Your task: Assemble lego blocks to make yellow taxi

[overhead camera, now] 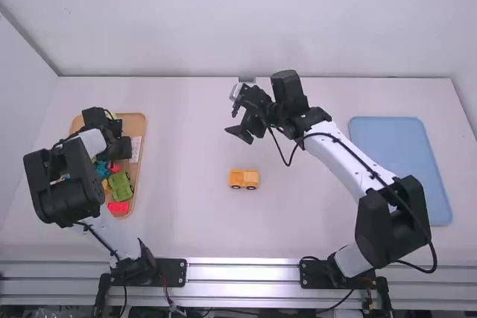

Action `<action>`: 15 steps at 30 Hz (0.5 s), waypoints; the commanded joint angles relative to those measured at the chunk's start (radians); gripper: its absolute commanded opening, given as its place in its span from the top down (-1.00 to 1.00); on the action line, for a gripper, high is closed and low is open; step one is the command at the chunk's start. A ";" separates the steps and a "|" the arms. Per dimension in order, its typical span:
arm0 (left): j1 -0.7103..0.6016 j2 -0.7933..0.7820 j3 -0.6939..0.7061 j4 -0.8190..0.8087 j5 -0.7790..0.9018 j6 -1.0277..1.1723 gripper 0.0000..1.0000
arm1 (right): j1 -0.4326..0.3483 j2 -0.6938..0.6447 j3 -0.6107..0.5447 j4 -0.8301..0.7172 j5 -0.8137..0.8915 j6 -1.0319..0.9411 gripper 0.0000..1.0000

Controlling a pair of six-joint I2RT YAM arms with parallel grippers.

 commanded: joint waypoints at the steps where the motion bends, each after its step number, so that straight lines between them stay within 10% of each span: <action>1: -0.010 -0.003 -0.014 -0.019 0.076 -0.014 0.14 | 0.002 0.006 0.031 0.002 -0.002 -0.001 -0.97; 15: -0.007 -0.003 -0.001 -0.096 0.069 -0.043 0.22 | -0.004 0.006 0.031 -0.001 -0.002 -0.001 -0.97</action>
